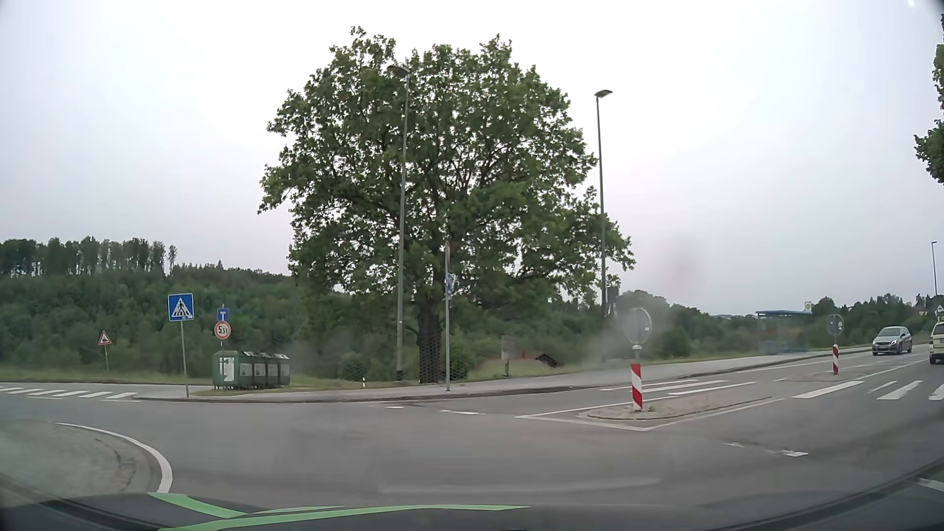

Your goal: Follow the waypoints while adhering to traffic rules and regulations

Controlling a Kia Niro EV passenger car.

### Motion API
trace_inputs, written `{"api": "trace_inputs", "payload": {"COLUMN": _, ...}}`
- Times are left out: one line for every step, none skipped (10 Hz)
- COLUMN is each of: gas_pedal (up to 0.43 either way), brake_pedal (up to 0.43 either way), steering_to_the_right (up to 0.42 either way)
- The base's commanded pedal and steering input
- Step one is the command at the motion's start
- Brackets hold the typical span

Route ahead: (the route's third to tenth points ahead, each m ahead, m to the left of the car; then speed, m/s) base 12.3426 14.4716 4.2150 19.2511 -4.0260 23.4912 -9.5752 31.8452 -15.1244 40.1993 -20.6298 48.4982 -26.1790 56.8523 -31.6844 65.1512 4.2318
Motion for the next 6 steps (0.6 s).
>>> {"api": "trace_inputs", "payload": {"gas_pedal": 0.000, "brake_pedal": 0.000, "steering_to_the_right": -0.090}}
{"api": "trace_inputs", "payload": {"gas_pedal": 0.000, "brake_pedal": 0.000, "steering_to_the_right": -0.127}}
{"api": "trace_inputs", "payload": {"gas_pedal": 0.008, "brake_pedal": 0.000, "steering_to_the_right": -0.165}}
{"api": "trace_inputs", "payload": {"gas_pedal": 0.008, "brake_pedal": 0.000, "steering_to_the_right": -0.190}}
{"api": "trace_inputs", "payload": {"gas_pedal": 0.020, "brake_pedal": 0.000, "steering_to_the_right": -0.221}}
{"api": "trace_inputs", "payload": {"gas_pedal": 0.028, "brake_pedal": 0.000, "steering_to_the_right": -0.251}}
